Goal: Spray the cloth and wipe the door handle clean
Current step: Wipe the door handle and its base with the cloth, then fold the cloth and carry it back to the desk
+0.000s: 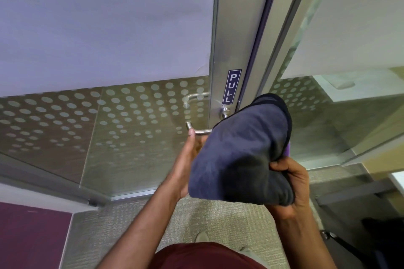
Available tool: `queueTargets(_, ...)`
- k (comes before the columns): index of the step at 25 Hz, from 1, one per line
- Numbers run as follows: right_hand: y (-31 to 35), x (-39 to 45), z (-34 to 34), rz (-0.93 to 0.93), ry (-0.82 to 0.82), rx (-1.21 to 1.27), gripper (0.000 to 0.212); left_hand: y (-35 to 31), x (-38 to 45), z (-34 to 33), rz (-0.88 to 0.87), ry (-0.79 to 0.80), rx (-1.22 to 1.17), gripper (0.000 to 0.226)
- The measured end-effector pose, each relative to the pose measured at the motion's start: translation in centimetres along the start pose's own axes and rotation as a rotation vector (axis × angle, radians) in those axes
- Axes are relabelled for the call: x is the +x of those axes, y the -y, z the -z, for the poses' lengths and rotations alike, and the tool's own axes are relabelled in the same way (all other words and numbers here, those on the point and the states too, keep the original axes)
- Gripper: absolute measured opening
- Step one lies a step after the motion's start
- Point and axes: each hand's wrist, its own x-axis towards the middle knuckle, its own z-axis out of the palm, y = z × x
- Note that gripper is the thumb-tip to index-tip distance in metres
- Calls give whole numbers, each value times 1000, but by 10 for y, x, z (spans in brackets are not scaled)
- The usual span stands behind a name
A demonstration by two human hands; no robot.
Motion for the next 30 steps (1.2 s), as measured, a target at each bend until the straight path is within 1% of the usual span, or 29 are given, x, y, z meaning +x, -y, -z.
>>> queueTargets(1,-2,0,2,-2,6,-2,44,4,-6,2,149,84,-138,86)
queueTargets(2,-4,0,4,-18,0,-17,45,7,-12,2,217,155,-225,90)
queueTargets(3,-5,-1,9,-27,-19,-46,47,8,-16,1,227,191,-262,87)
queueTargets(5,-4,-3,18,-2,-77,-116,52,10,-14,-2,188,193,-254,64)
queueTargets(8,6,-8,31,72,-173,-249,64,11,-5,-3,76,120,-192,26)
queueTargets(10,15,-10,41,132,-239,-409,59,14,-2,-5,14,87,-140,21)
queueTargets(12,23,-12,46,168,-284,-553,59,17,-2,-11,-13,78,-86,22)
queueTargets(15,32,-16,43,263,-303,-744,74,18,-1,-25,-65,89,-18,30)
queueTargets(17,33,-18,36,353,-372,-953,88,19,0,-39,-114,109,53,31)
queueTargets(19,28,-20,25,434,-442,-1173,96,23,1,-57,-146,146,115,30)
queueTargets(21,21,-25,15,531,-436,-1353,96,31,3,-78,-155,181,177,30)
queueTargets(23,15,-29,8,587,-408,-1475,93,40,5,-99,-159,224,225,35)
queueTargets(26,17,-40,11,605,-388,-1552,88,55,10,-134,-133,290,243,47)
queueTargets(28,21,-45,13,598,-373,-1615,83,65,15,-148,-111,304,245,54)
queueTargets(30,41,-55,25,589,-384,-1651,88,83,20,-177,-91,340,265,68)
